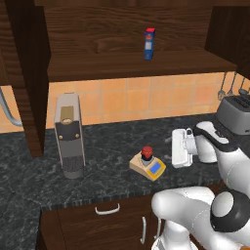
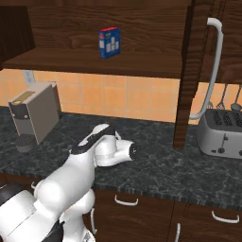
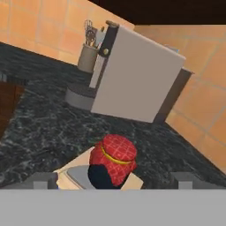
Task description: Pick the jam and place it on the digital scale for weighing, and close the cabinet.
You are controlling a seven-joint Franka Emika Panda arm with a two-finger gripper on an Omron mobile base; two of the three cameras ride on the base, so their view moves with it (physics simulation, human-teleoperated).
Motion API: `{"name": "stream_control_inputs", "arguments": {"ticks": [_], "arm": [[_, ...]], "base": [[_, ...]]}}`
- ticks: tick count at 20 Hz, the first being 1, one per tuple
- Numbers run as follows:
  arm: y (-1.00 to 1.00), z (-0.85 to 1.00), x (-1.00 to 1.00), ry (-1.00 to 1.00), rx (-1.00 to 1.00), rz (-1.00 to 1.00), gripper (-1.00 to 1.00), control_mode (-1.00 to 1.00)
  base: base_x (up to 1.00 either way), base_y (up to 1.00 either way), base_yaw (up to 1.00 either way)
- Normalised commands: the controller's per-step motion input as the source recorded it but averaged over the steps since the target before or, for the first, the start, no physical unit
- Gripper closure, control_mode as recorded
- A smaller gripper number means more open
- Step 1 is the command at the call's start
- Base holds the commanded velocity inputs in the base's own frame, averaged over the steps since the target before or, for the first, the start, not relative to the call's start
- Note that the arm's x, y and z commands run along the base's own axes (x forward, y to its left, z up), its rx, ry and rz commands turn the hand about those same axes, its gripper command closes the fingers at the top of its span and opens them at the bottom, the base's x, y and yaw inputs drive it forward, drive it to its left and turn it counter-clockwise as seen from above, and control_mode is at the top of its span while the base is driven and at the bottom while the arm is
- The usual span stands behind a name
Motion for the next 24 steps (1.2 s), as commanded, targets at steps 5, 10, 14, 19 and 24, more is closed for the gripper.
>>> {"name": "stream_control_inputs", "arguments": {"ticks": [5, 10, 14, 19, 24], "arm": [[-0.6, 0.41, -0.5, -0.34, 0.22, -0.2, -1.0, -1.0], [-0.91, 0.47, -0.29, -0.27, 0.33, -0.14, -1.0, -1.0], [-1.0, 0.61, -0.29, -0.5, 0.35, -0.04, -1.0, -1.0], [-1.0, 0.6, -0.4, -0.35, 0.21, -0.1, -1.0, -1.0], [-1.0, 0.55, -0.47, -0.05, 0.17, -0.02, -1.0, -1.0]], "base": [[0.0, 0.0, 0.0], [0.0, 0.0, 0.0], [0.0, 0.0, 0.0], [0.0, 0.0, 0.0], [0.0, 0.0, 0.0]]}}
